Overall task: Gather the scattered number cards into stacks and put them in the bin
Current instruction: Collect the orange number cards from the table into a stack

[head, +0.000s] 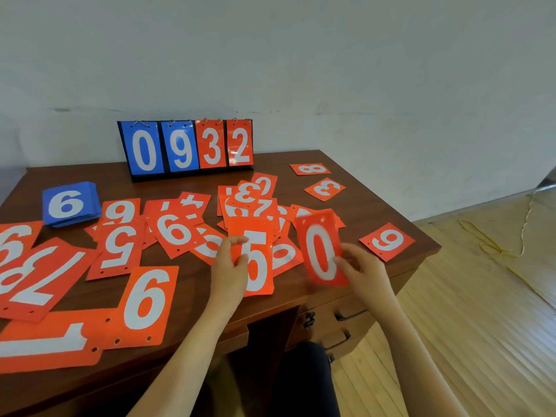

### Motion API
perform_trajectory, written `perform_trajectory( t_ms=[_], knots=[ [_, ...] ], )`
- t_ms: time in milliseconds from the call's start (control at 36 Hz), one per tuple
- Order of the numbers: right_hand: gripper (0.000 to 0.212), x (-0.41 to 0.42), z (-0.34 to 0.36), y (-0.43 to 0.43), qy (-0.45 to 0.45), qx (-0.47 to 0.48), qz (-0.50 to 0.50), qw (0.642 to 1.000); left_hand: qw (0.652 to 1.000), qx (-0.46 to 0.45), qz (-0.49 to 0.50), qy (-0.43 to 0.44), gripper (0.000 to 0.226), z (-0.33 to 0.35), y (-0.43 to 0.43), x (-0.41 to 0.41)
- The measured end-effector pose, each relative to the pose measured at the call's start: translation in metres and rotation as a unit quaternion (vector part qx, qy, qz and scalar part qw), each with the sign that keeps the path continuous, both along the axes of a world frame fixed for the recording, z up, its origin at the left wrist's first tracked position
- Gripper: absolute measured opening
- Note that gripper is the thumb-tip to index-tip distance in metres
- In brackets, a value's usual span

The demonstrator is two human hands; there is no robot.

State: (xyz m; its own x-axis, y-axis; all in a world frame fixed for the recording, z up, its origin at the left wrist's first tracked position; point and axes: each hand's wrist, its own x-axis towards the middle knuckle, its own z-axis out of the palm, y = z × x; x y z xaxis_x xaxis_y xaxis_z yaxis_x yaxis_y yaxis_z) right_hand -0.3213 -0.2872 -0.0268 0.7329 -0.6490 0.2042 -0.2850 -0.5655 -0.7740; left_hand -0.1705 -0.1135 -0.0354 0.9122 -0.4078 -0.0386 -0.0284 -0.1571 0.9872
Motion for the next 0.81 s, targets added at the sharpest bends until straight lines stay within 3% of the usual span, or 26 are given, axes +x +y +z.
perform_trajectory(
  t_ms=[83,167,250,361,500,639,722,806],
  knots=[
    [0.017,0.012,0.009,0.017,-0.075,0.16,0.04,0.983,1.0,-0.014,-0.014,0.005,0.025,-0.001,-0.005,-0.004],
    [0.023,0.026,0.001,0.032,-0.046,0.189,0.054,0.979,0.997,-0.062,-0.031,0.045,0.015,0.0,-0.013,-0.012],
    [0.03,0.035,-0.009,0.041,-0.031,0.159,0.001,0.987,0.991,-0.104,-0.038,0.071,0.013,0.001,-0.018,-0.018],
    [0.03,0.036,-0.014,0.038,-0.026,0.131,-0.035,0.99,0.996,-0.058,-0.06,0.039,0.027,-0.004,-0.026,-0.021],
    [0.03,0.033,-0.016,0.028,0.006,0.107,-0.019,0.994,0.996,-0.036,-0.082,0.021,0.027,-0.007,-0.039,-0.026],
    [0.044,0.032,-0.017,-0.019,0.006,-0.063,-0.125,0.99,0.995,-0.038,-0.093,0.024,0.024,-0.006,-0.048,-0.027],
    [0.055,0.024,-0.014,-0.065,0.093,-0.134,-0.196,0.967,0.995,-0.035,-0.088,0.015,0.025,-0.006,-0.051,-0.027],
    [0.06,0.011,-0.029,-0.102,0.262,-0.138,-0.168,0.94,0.995,-0.032,-0.093,0.008,0.025,-0.008,-0.053,-0.027]
  ],
)
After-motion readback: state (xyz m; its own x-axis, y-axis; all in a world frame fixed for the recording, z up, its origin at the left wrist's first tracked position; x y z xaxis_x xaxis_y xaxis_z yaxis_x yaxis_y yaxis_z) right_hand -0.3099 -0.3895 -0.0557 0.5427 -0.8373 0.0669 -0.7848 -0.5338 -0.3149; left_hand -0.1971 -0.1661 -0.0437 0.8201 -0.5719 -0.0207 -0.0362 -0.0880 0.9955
